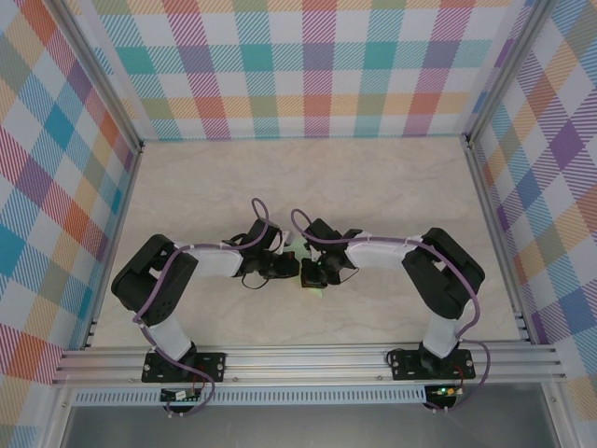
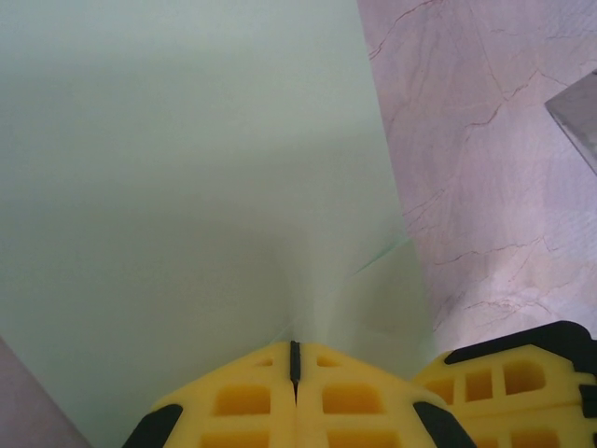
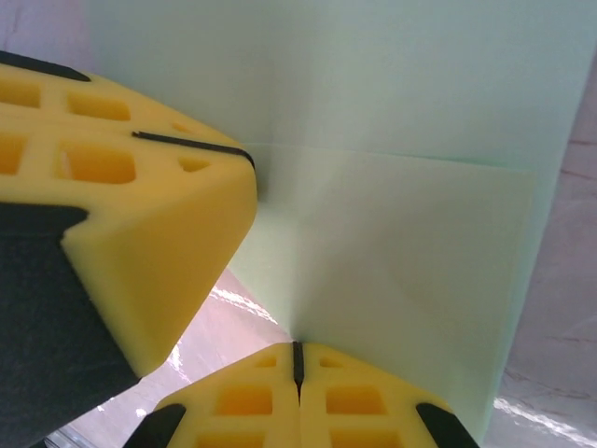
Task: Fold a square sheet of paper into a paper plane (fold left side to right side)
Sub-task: Third fold the triangle at the center of the table.
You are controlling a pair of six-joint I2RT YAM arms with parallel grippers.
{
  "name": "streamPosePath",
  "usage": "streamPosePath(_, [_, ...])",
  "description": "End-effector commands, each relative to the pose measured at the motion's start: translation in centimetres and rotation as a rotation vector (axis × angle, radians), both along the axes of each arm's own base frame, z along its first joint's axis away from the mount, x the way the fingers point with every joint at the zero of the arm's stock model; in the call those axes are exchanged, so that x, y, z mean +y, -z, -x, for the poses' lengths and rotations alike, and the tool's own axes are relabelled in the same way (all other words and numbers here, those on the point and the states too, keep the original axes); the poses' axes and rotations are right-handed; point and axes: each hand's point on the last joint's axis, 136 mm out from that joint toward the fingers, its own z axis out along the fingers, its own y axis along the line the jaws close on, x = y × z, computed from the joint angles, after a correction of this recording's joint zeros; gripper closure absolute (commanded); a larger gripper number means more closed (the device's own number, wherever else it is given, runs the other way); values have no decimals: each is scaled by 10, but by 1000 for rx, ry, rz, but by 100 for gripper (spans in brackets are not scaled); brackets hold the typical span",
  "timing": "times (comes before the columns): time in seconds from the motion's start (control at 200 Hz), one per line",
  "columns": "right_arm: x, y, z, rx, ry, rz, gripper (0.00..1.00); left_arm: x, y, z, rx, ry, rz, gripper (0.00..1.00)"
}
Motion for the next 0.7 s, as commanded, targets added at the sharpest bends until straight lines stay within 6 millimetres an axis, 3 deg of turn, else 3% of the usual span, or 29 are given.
streamPosePath(0.0, [-4, 6, -1, 1, 9, 39, 100, 12, 18, 8, 26, -1, -90, 100])
streamPosePath(0.695, [-91, 25, 51, 98, 90, 211, 100, 17, 18, 5, 6, -4, -126, 100])
